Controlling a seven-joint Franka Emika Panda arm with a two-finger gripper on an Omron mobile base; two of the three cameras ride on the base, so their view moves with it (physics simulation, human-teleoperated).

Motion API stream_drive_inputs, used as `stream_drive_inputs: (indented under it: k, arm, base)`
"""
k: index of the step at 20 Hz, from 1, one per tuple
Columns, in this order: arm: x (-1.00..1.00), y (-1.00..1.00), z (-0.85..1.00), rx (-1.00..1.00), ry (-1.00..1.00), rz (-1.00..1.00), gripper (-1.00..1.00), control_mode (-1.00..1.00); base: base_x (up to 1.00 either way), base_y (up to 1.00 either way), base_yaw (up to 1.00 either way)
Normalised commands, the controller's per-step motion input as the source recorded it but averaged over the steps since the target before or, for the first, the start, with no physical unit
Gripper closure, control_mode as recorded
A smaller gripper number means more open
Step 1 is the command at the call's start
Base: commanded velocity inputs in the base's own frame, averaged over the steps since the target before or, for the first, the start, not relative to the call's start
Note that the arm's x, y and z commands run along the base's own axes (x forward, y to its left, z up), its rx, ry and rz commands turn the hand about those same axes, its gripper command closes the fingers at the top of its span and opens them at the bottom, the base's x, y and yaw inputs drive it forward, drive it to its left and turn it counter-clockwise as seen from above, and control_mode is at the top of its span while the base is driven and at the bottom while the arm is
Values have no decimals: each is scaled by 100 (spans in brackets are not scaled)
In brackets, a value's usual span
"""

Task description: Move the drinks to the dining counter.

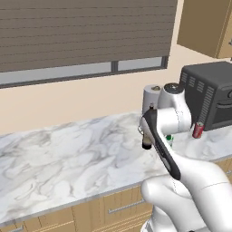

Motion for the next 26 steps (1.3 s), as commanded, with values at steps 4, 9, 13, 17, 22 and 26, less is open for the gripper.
stream_drive_inputs:
  k: [4, 9, 13, 17, 22, 26]
  arm:
    - [41, 0, -21, 0, -6, -7, -100, -100]
    - [55, -8, 0, 0, 0, -13, -100, -100]
    - [27, -14, 0, 1, 0, -7, -100, -100]
    - [15, -2, 0, 6, 0, 0, -100, -100]
    - [37, 4, -11, 0, 0, 0, -100, -100]
    - [34, -3, -12, 0, 0, -6, -100, -100]
  base:
    - [0, 0, 0]
    - [0, 0, 0]
    - [0, 0, 0]
    - [0, 0, 0]
    - [0, 0, 0]
    - [0, 0, 0]
